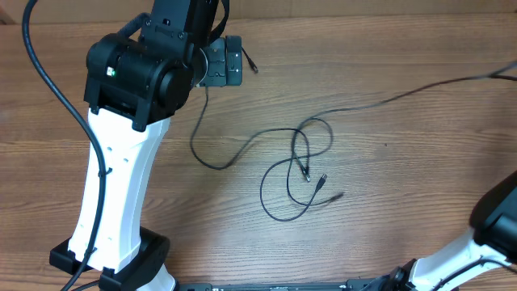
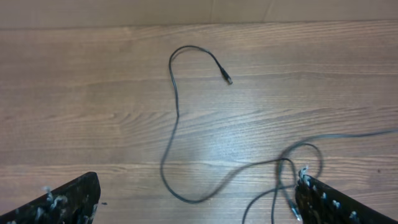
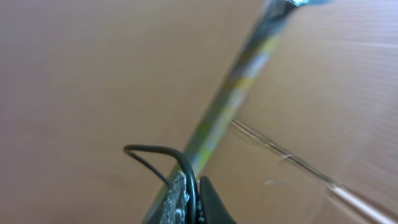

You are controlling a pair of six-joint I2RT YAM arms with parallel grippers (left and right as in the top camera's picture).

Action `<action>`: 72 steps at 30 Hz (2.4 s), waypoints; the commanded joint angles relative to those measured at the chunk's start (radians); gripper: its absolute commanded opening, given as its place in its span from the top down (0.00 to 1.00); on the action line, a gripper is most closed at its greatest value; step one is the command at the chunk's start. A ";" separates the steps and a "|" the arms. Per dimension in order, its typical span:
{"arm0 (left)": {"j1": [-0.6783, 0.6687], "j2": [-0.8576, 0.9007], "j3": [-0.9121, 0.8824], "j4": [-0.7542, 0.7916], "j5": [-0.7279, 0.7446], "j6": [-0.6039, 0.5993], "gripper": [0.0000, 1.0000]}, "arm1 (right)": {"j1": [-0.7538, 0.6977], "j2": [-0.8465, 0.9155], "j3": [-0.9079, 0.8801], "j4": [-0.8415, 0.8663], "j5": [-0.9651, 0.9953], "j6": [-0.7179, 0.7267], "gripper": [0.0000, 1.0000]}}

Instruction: Untangle cables

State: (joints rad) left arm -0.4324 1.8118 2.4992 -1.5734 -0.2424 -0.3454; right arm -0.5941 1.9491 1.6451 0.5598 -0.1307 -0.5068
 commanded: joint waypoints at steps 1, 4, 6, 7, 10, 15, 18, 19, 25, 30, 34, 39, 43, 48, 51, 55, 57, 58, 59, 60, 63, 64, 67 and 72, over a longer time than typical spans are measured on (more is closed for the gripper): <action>0.000 0.008 0.001 0.005 -0.004 0.078 0.00 | -0.029 0.108 0.008 0.112 -0.107 0.113 0.96; 0.000 0.008 0.001 0.004 -0.004 0.114 0.00 | -0.032 0.197 0.015 0.196 -0.106 0.096 0.96; 0.000 0.008 0.001 0.008 -0.004 0.114 0.00 | -0.032 0.263 0.029 0.194 -0.099 0.088 0.96; 0.000 0.008 0.001 0.010 -0.004 0.114 0.00 | -0.032 0.307 0.033 0.194 -0.091 0.088 0.96; 0.000 0.008 0.001 0.007 -0.003 0.114 0.00 | -0.032 0.400 0.033 0.177 -0.080 0.106 0.96; 0.000 0.008 0.001 -0.001 0.001 0.113 0.00 | -0.032 0.504 0.032 0.061 -0.072 0.177 0.96; 0.000 0.008 0.001 0.000 0.001 0.105 0.00 | -0.032 0.534 0.032 -0.021 -0.072 0.225 0.96; 0.000 0.008 0.001 0.000 0.001 0.106 0.00 | -0.032 0.538 0.032 -0.049 -0.072 0.245 0.96; 0.000 0.008 0.001 0.000 0.000 0.106 0.00 | -0.026 0.536 0.032 -0.116 -0.131 0.299 0.50; 0.000 0.008 -0.008 0.000 0.000 0.106 0.00 | -0.017 0.445 0.032 -0.172 -0.288 0.398 0.19; 0.000 0.015 -0.012 -0.001 0.000 0.106 0.00 | -0.013 0.294 0.033 -0.317 -0.154 0.666 0.00; 0.000 0.032 -0.012 -0.025 0.000 0.106 0.00 | -0.011 0.092 0.033 -0.669 -0.102 0.924 0.00; 0.000 0.055 -0.012 -0.053 0.000 0.106 0.00 | -0.005 -0.052 0.032 -0.971 -0.355 0.934 0.00; 0.000 0.080 -0.012 -0.056 0.000 0.106 0.00 | 0.040 -0.090 0.026 -1.228 -0.432 1.059 0.00; 0.000 0.092 -0.012 -0.057 0.000 0.107 0.00 | 0.098 -0.088 -0.018 -1.285 -0.354 1.141 0.00; 0.000 0.100 -0.012 -0.058 0.000 0.107 0.00 | 0.202 -0.088 -0.086 -1.270 -0.333 1.197 0.00; 0.000 0.100 -0.012 -0.062 0.000 0.106 0.00 | 0.265 -0.087 -0.107 -1.243 -0.333 1.199 0.00; 0.000 0.100 -0.012 -0.067 0.000 0.106 0.00 | 0.301 -0.087 -0.116 -1.218 -0.333 1.199 0.00; 0.000 0.100 -0.012 -0.072 0.000 0.107 0.00 | 0.340 -0.087 -0.126 -1.190 -0.319 1.199 0.00; 0.000 0.100 -0.012 -0.077 0.000 0.107 0.00 | 0.373 -0.087 -0.134 -1.169 -0.292 1.199 0.00; 0.000 0.100 -0.012 -0.090 0.000 0.106 0.00 | 0.495 -0.084 -0.156 -1.145 -0.135 1.217 0.00; 0.000 0.100 -0.012 -0.093 0.000 0.106 0.00 | 0.536 -0.080 -0.162 -1.144 -0.096 1.219 0.00; 0.000 0.100 -0.012 -0.095 0.000 0.106 0.00 | 0.634 -0.062 -0.170 -1.144 -0.029 1.244 0.00; 0.000 0.100 -0.012 -0.101 0.000 0.107 0.00 | 0.755 -0.010 -0.170 -1.145 0.058 1.244 0.00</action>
State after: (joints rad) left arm -0.4324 1.9079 2.4924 -1.6707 -0.2424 -0.2535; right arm 0.1295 1.9011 1.4845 -0.5877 -0.1795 0.7227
